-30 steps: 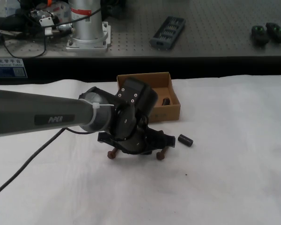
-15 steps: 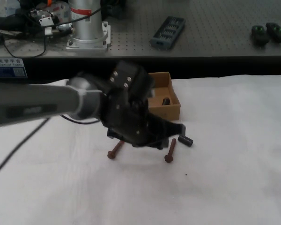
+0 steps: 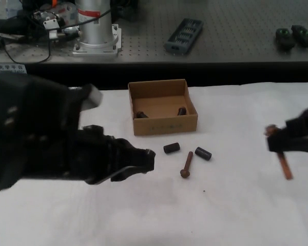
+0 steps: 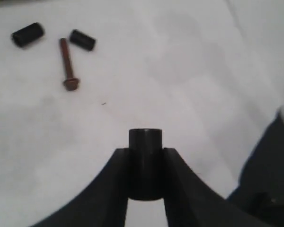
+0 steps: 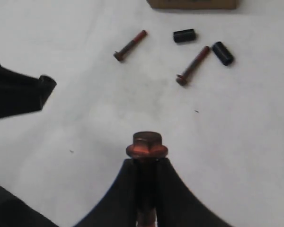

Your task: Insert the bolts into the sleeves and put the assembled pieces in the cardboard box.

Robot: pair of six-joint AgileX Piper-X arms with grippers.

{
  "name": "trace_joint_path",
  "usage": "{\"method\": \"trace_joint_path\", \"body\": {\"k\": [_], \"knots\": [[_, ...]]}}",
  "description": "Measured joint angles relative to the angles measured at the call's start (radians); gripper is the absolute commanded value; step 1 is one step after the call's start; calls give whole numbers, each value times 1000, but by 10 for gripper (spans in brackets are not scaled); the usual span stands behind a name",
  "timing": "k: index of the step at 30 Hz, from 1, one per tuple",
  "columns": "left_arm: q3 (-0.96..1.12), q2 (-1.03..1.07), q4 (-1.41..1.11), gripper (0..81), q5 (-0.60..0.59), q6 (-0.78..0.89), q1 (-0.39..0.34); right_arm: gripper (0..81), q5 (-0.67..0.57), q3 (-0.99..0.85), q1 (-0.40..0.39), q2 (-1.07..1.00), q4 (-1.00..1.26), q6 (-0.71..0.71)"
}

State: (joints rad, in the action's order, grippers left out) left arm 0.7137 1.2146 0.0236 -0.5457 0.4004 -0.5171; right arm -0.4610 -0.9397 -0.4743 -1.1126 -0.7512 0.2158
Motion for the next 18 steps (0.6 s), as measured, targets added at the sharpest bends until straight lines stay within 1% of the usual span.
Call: {"method": "trace_joint_path", "body": {"k": [1,2,3,4,5,6,7,10,12,15,18], "knots": [[-35,-44,-48,6,-27,20,0,28,-31,0,0,0,8,19],[-68,-82,-93,6,-54,42,0,28,-31,0,-31,-30,80,19],[-91,-115,-133,6,-74,66,0,28,-88,0,-51,-44,125,61],[-117,-116,-171,6,-96,87,0,28,-115,0,-92,-67,222,84],[-142,-146,-210,6,-119,110,0,28,-156,0,-115,-79,270,131],[-161,-169,-237,6,-141,128,0,28,-171,0,-119,-81,270,156],[-181,-194,-270,6,-160,151,0,28,-188,0,-157,-99,361,209],[-221,-251,-355,6,-202,210,0,28,-199,0,-207,-119,494,282],[-234,-280,-413,6,-224,249,0,28,-201,0,-218,-123,534,306],[-235,-288,-450,6,-229,258,0,28,-200,0,-235,-124,573,332],[-235,-287,-463,6,-231,270,0,28,-200,0,-236,-124,649,372]]}}
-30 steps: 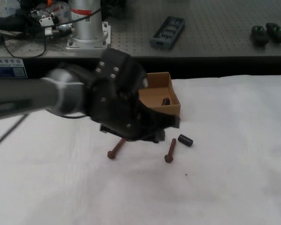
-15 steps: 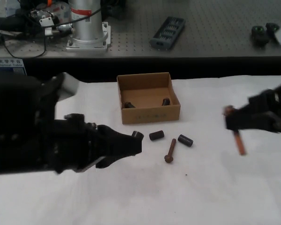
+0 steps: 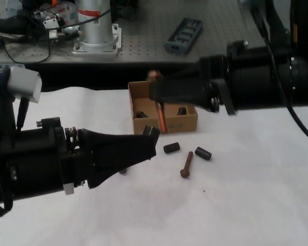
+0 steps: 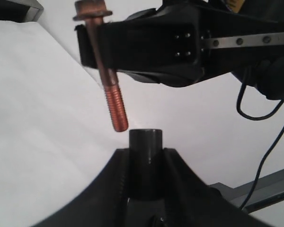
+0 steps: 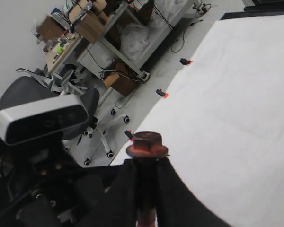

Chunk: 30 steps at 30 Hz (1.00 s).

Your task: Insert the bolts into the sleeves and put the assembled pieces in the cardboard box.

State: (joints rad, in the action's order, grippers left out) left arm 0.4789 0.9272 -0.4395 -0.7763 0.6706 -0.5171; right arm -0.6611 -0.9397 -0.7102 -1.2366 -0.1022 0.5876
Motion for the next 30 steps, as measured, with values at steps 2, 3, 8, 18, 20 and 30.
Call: {"method": "trace_joint_path", "body": {"k": [2,3,8,18,20,30], "knots": [[0,0,-4,6,0,4,0,28,0,0,0,0,20,23],[-1,0,-5,6,0,7,0,28,0,0,0,0,20,23],[-1,0,-5,6,-5,15,0,28,8,0,0,0,42,56],[-1,0,-10,6,-5,20,0,28,14,0,0,0,46,93],[-1,0,-23,6,4,20,0,28,14,0,0,0,46,97],[-1,0,-50,6,16,20,0,28,9,0,0,0,46,127]]}}
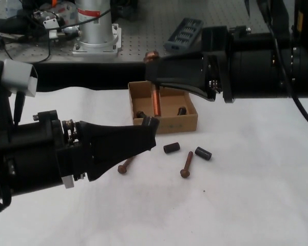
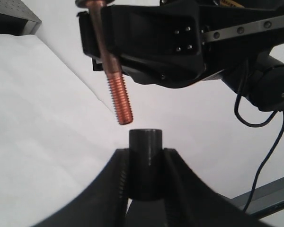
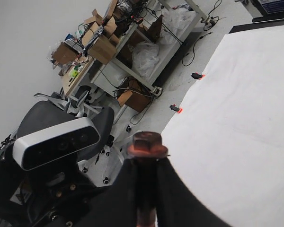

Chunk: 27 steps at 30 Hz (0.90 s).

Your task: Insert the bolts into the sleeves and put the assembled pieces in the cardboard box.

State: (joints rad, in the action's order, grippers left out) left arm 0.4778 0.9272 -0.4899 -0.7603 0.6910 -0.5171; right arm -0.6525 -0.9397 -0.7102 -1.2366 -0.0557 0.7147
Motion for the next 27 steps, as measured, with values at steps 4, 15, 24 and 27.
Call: {"method": "trace_joint_path", "body": {"k": [4,15,24,27], "knots": [[0,0,0,6,0,0,0,28,-5,0,0,0,1,6],[0,0,0,6,0,11,0,28,-18,0,0,0,1,9],[0,0,0,6,0,15,0,28,-24,0,0,0,2,9],[0,0,0,6,0,32,0,28,-24,0,0,0,2,9]]}}
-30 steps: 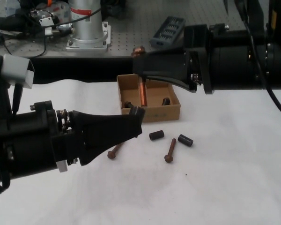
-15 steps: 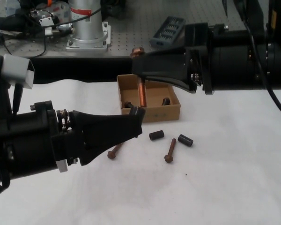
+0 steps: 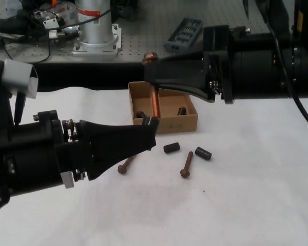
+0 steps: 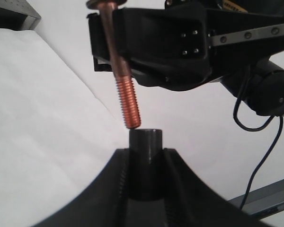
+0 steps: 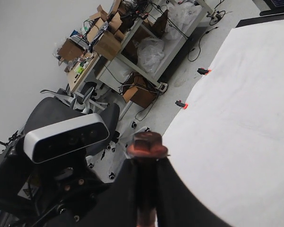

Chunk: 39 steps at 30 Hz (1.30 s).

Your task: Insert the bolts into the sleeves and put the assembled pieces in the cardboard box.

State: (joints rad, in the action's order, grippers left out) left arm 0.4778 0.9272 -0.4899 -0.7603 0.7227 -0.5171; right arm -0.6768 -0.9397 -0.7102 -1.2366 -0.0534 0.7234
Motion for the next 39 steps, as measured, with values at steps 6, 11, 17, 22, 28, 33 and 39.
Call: {"method": "trace_joint_path", "body": {"k": [6,11,17,22,28,33,39], "knots": [[0,0,-2,6,0,24,0,28,0,0,0,0,0,0],[0,0,-2,6,0,38,0,28,0,0,0,0,0,0],[0,0,-2,6,0,41,0,28,0,0,0,0,0,0],[0,0,-2,6,0,42,0,28,12,0,0,0,0,-14],[0,0,-2,6,0,42,0,28,32,0,0,0,8,-28],[0,0,-2,6,0,35,0,28,34,0,0,0,43,-10],[0,0,-2,6,0,0,0,28,20,0,0,0,53,17]]}}
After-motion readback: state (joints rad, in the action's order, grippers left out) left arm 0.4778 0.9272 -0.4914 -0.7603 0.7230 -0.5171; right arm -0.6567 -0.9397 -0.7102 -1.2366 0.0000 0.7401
